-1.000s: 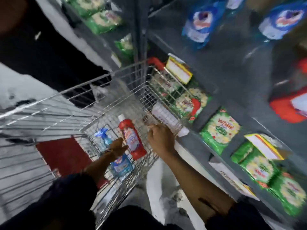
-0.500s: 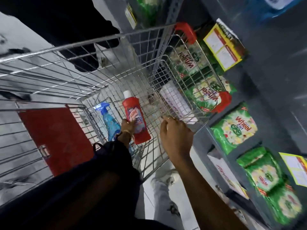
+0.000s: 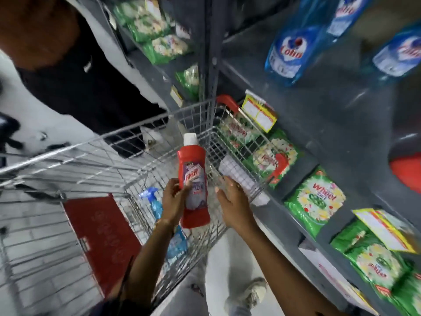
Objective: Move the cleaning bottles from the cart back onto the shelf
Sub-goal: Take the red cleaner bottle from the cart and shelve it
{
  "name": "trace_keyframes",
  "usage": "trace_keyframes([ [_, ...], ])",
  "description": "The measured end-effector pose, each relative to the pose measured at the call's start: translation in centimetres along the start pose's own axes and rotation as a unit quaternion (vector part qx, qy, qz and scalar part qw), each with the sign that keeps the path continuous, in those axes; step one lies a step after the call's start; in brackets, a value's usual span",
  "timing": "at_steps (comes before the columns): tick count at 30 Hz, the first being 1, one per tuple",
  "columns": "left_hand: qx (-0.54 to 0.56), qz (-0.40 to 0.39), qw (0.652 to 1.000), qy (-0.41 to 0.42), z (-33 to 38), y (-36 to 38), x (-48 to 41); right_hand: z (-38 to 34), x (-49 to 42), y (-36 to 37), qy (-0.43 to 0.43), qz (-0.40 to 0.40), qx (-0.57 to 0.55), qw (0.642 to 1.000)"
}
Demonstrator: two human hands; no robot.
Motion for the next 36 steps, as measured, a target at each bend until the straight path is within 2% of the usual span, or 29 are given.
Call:
trace_keyframes([
  [2, 0.01, -0.03, 0.999, 0.044, 3.5, 0.8, 3.8, -0.4, 1.1, -1.0, 0.04, -0.024, -0.132, 0.99],
  [4, 0.029, -0.061, 0.993, 0.092, 6.8, 2.0, 8.1, -1.2, 2.7, -2.8, 0.054, -0.028, -0.214, 0.975],
  [7, 0.045, -0.133, 0.981, 0.132, 9.9, 4.6, 14.7, -2.7, 5.9, -6.4, 0.044, 0.019, -0.337, 0.94],
  [10, 0.032, -0.199, 0.971, 0.128, 10.5, 7.0, 19.1, -3.6, 9.1, -10.1, 0.012, 0.05, -0.398, 0.916],
  [18, -0.112, -0.354, 0.922, 0.108, 7.1, 15.1, 26.3, 0.9, 20.1, -20.4, 0.012, 0.183, -0.386, 0.904],
  [26, -0.2, -0.411, 0.881, 0.12, 5.7, 21.8, 30.8, 4.4, 26.4, -24.6, -0.023, 0.285, -0.377, 0.881],
  [32, -0.221, -0.459, 0.828, 0.233, 7.4, 30.1, 33.1, 5.5, 28.3, -30.9, -0.109, 0.37, -0.343, 0.857],
  [36, -0.211, -0.48, 0.8, 0.292, 8.1, 36.8, 33.3, 7.7, 27.9, -36.1, -0.115, 0.426, -0.324, 0.837],
])
Point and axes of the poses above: each hand's wrist, its own x-axis away from the middle knuckle, its own y-axis out of the palm, z = x × y, the point moved 4 cm from there along -x, towards the middle knuckle, and after that the axes turned 10 degrees about -y, right-handed, at the moved point
